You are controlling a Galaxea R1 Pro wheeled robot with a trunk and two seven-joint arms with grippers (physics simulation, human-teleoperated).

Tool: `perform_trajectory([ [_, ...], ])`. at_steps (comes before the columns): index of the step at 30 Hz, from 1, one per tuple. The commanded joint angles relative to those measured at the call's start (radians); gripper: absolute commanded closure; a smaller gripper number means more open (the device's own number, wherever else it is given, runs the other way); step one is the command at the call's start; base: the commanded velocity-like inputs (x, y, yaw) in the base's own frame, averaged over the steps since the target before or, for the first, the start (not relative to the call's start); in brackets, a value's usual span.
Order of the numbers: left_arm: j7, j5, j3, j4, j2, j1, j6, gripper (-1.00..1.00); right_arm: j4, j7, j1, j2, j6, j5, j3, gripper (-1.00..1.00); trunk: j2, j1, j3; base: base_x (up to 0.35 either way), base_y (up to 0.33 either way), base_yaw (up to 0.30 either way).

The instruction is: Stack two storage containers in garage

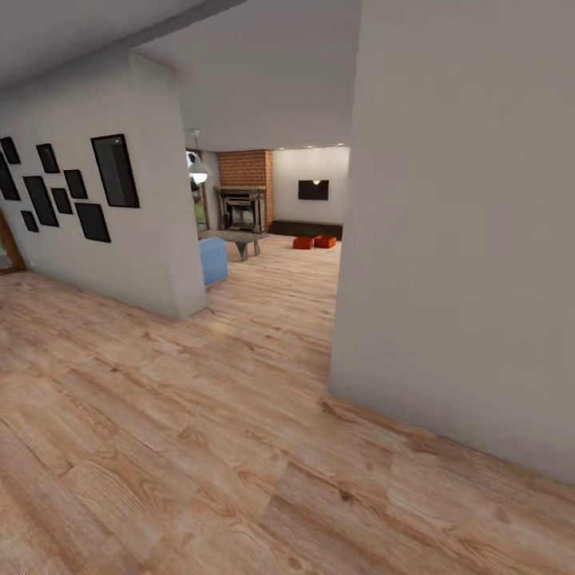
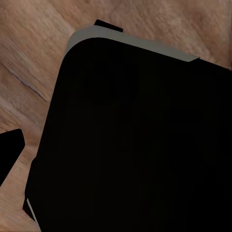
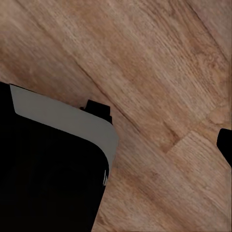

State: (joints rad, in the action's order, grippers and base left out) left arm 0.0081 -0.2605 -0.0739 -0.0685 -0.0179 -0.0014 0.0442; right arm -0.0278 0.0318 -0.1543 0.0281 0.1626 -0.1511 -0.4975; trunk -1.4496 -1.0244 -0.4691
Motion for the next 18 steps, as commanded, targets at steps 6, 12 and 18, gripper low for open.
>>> perform_trajectory([
  [6,0.001,0.0,-0.007,0.0,0.0,0.0,0.002,-1.0,-0.003,0.0,-0.001,0.0,0.006,-0.01,-0.009,-1.0,0.0,-0.001,-0.001,0.322,0.0,0.274],
  [12,0.001,0.0,-0.007,0.0,0.0,0.0,0.002,-1.0,-0.003,0.001,-0.001,0.0,0.006,-0.01,-0.008,-1.0,0.0,-0.001,-0.001,0.322,0.0,0.091],
  [18,0.001,0.0,-0.007,0.0,0.0,0.0,0.002,-1.0,-0.003,0.001,-0.001,0.001,0.006,-0.004,-0.011,-1.0,0.0,-0.001,-0.001,0.322,0.0,0.008],
])
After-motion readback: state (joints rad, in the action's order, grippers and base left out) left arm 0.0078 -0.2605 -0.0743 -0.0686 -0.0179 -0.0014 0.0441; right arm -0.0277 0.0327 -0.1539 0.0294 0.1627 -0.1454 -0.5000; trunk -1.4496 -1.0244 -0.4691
